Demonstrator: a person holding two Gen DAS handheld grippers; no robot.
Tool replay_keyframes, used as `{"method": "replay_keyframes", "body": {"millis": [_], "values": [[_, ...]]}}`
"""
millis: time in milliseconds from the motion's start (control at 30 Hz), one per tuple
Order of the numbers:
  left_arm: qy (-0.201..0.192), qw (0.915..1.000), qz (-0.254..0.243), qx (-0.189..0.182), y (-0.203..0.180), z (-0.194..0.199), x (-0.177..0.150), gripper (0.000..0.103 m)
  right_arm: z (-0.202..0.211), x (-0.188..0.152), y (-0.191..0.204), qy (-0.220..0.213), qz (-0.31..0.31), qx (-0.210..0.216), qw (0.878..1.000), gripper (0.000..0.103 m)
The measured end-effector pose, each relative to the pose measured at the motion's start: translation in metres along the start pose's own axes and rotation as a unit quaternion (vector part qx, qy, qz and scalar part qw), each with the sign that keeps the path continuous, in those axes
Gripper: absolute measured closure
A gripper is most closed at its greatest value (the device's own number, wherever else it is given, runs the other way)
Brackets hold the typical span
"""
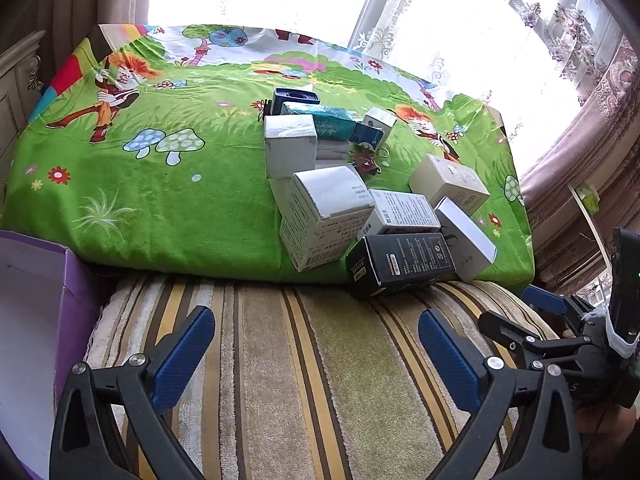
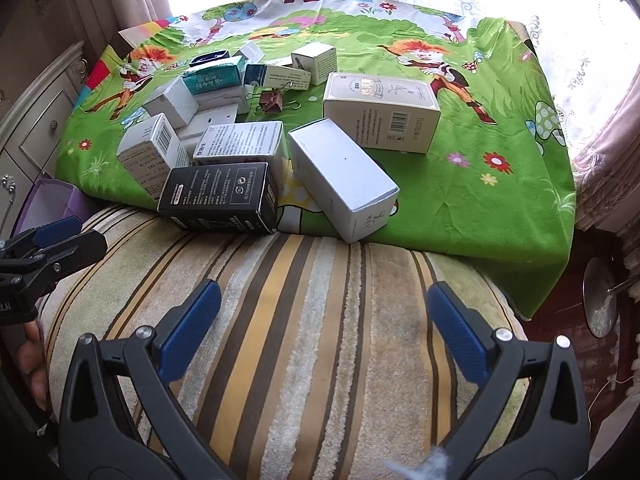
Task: Organize rigid objects
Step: 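Grasp a small white box with the left gripper while the right grasps a long white box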
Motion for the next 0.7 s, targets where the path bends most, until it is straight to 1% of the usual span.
{"method": "replay_keyframes", "body": {"millis": [67,200,333,400,433,467,500,533,567,600,633,700], "values": [[-0.006,0.9999,0.009,-0.001,-0.003,0.0,0.012,0.0,-0.004,0.011,-0.005,-0.003,0.012,-0.012,1.0,0.0],[-0.006,0.9991,0.041,0.005,-0.002,-0.01,0.035,0.001,-0.012,0.032,-0.008,-0.008,0.032,-0.017,0.999,0.0],[0.012,0.9974,0.07,0.011,0.0,-0.027,0.048,0.005,-0.028,0.045,-0.007,-0.001,0.059,-0.033,0.998,0.001],[0.025,0.9965,0.075,0.025,0.002,-0.038,0.05,0.008,-0.036,0.048,-0.005,0.007,0.069,-0.032,0.997,0.003],[0.029,0.996,0.08,0.028,0.004,-0.043,0.05,0.009,-0.041,0.048,-0.004,0.015,0.073,-0.031,0.997,0.007],[0.034,0.9954,0.085,0.029,0.005,-0.048,0.05,0.012,-0.046,0.048,-0.003,0.023,0.076,-0.031,0.996,0.012],[0.039,0.9949,0.088,0.029,0.006,-0.052,0.05,0.018,-0.051,0.048,-0.002,0.03,0.08,-0.03,0.996,0.016],[0.044,0.9946,0.09,0.027,0.007,-0.057,0.051,0.022,-0.055,0.048,-0.001,0.037,0.083,-0.031,0.995,0.023],[0.049,0.9945,0.089,0.026,0.007,-0.061,0.05,0.033,-0.059,0.047,0.0,0.044,0.087,-0.031,0.995,0.033],[0.055,0.9942,0.088,0.026,0.008,-0.065,0.049,0.049,-0.062,0.046,0.001,0.05,0.09,-0.029,0.994,0.039],[0.059,0.994,0.089,0.023,0.01,-0.067,0.048,0.051,-0.064,0.045,0.001,0.055,0.091,-0.026,0.994,0.05],[0.054,0.9945,0.087,0.021,0.012,-0.065,0.048,0.055,-0.063,0.044,0.001,0.051,0.088,-0.021,0.995,0.054]]}}
Point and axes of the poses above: each gripper's, at about its wrist camera, not at the fingertips, and z roughly against the way its jaws point, y to its left, x to its top, the point moved 7 cm from there along -z, roughly the way its jaws point, and after that the axes turned 7 degrees about -x, right-handed, at the moved point
